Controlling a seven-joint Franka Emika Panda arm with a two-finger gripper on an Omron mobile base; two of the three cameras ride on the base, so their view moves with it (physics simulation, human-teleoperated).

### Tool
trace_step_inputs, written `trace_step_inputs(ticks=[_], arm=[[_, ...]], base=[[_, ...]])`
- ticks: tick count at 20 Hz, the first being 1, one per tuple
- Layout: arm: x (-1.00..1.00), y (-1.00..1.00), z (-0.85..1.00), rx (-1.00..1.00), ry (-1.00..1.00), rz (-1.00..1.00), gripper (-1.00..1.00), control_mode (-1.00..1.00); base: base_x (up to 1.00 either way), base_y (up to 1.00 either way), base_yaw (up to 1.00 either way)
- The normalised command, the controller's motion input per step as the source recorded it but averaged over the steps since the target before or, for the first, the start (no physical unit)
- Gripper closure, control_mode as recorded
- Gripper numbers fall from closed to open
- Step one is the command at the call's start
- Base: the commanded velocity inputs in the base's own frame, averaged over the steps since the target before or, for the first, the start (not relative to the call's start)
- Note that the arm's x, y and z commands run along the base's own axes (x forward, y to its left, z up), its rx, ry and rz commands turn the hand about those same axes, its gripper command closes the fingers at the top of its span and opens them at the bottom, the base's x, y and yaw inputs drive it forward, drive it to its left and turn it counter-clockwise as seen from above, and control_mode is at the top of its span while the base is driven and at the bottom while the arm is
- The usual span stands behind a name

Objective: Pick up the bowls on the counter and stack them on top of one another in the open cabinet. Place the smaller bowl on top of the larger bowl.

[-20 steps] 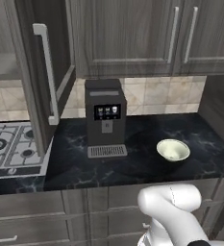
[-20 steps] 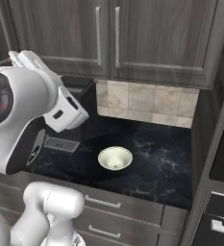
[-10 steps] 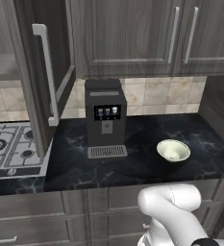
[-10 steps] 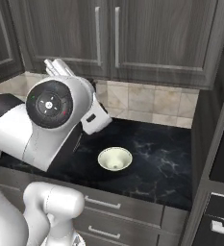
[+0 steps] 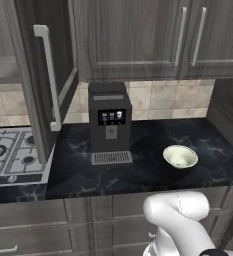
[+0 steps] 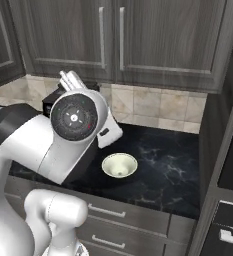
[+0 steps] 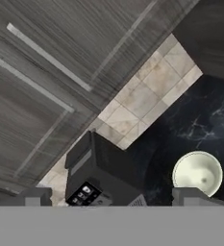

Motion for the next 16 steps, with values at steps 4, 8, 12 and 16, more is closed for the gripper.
trace_step_inputs(ticks=[4,8,12,16], arm=[[0.06,0.03,-0.23,0.0,0.19,-0.01,-1.0,-1.0],[0.06,0.0,-0.27,0.01,0.2,-0.01,-1.0,-1.0],[0.05,0.0,-0.31,0.05,0.15,-0.02,-1.0,-1.0],[0.06,-0.03,-0.3,0.1,0.1,-0.01,-1.0,-1.0]], base=[[0.0,0.0,0.0],[0.0,0.0,0.0],[0.0,0.0,0.0],[0.0,0.0,0.0]])
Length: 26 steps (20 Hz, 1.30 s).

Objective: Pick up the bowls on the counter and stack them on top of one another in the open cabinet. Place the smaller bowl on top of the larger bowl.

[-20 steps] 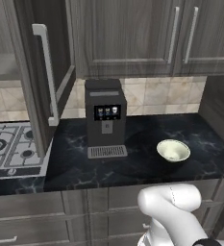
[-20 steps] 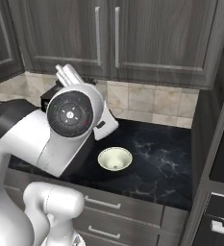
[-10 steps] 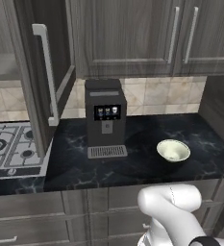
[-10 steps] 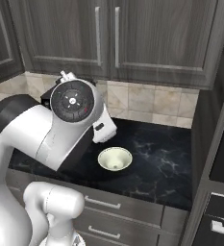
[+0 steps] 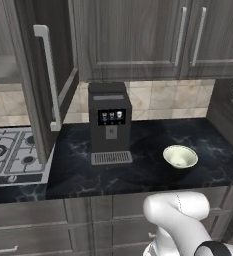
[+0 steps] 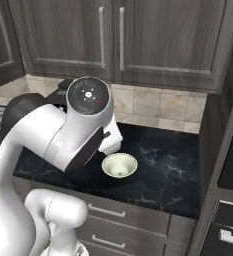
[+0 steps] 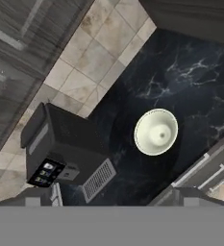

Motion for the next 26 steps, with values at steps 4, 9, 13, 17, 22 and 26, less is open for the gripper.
trace_step_inputs(ticks=[4,9,13,17,22,26], arm=[[0.02,-0.01,-0.36,0.1,0.04,0.0,-1.0,-1.0],[0.01,0.06,-0.45,0.03,0.06,-0.04,-1.0,-1.0],[0.01,0.19,-0.47,0.0,0.11,-0.05,-1.0,-1.0],[0.0,0.15,-0.45,0.0,0.12,-0.07,-1.0,-1.0],[0.0,0.07,-0.46,0.0,0.15,-0.06,-1.0,-1.0],[0.0,0.01,-0.49,0.02,0.06,-0.07,-1.0,-1.0]], base=[[0.0,0.0,0.0],[0.0,0.0,0.0],[0.0,0.0,0.0],[0.0,0.0,0.0],[0.0,0.0,0.0],[0.0,0.0,0.0]])
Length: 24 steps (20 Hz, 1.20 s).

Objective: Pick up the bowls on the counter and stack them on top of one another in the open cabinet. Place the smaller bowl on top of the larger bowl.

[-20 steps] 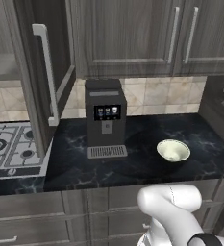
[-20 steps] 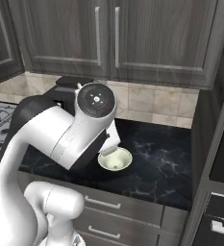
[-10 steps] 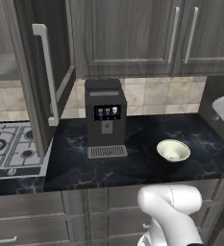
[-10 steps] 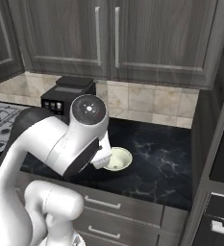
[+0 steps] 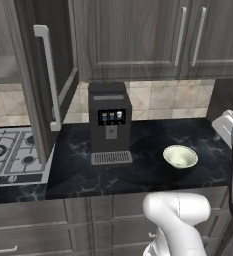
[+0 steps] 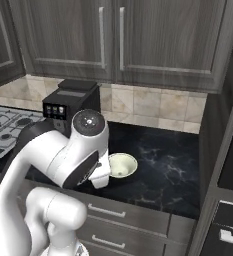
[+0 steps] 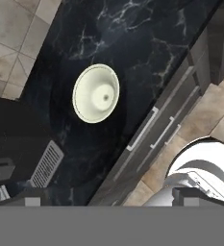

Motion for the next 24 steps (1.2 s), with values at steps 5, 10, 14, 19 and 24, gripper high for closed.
trace_step_inputs(ticks=[5,10,14,19,24], arm=[[0.0,0.0,-0.4,0.06,0.0,-0.07,-1.0,-1.0],[0.07,-0.06,-0.31,0.07,0.01,-0.07,-1.0,-1.0],[0.34,-0.03,-0.33,0.03,0.07,-0.07,-1.0,-1.0],[0.37,-0.02,-0.27,0.02,0.08,-0.06,-1.0,-1.0],[0.31,-0.08,-0.3,0.02,0.06,-0.03,-1.0,-1.0]], base=[[0.0,0.0,0.0],[0.0,0.0,0.0],[0.0,0.0,0.0],[0.0,0.0,0.0],[0.0,0.0,0.0]])
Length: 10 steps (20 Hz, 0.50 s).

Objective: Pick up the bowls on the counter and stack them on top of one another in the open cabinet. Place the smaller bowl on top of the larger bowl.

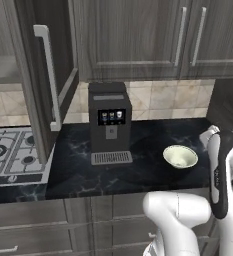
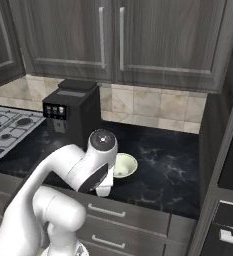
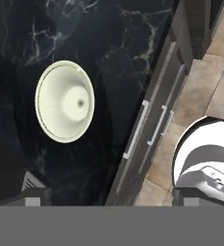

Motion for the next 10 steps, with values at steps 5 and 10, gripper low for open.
trace_step_inputs(ticks=[5,10], arm=[[0.27,-0.09,-0.31,0.03,0.01,0.0,-1.0,-1.0],[0.25,-0.03,-0.24,0.03,-0.02,0.0,-1.0,-1.0]], base=[[0.0,0.0,0.0],[0.0,0.0,0.0]])
